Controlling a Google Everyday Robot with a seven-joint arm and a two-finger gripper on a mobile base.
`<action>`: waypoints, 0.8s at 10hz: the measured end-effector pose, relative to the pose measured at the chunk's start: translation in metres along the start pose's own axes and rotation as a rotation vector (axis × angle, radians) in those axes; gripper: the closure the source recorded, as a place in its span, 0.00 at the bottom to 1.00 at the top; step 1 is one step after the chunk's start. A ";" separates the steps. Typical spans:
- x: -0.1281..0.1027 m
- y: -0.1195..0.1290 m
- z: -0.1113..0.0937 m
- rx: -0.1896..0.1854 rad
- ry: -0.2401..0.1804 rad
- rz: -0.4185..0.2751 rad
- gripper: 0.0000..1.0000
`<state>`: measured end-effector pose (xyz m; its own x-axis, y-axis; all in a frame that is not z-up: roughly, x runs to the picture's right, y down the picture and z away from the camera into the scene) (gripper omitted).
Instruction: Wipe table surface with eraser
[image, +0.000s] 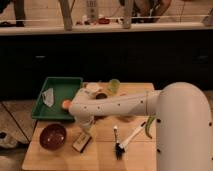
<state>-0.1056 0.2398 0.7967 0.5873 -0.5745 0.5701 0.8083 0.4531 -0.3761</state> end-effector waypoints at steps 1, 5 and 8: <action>0.000 0.005 0.002 -0.003 -0.009 -0.005 0.99; 0.002 0.021 0.007 -0.006 -0.041 -0.019 0.99; 0.003 0.022 0.007 -0.006 -0.041 -0.016 0.99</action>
<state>-0.0865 0.2530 0.7958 0.5723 -0.5534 0.6051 0.8178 0.4400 -0.3710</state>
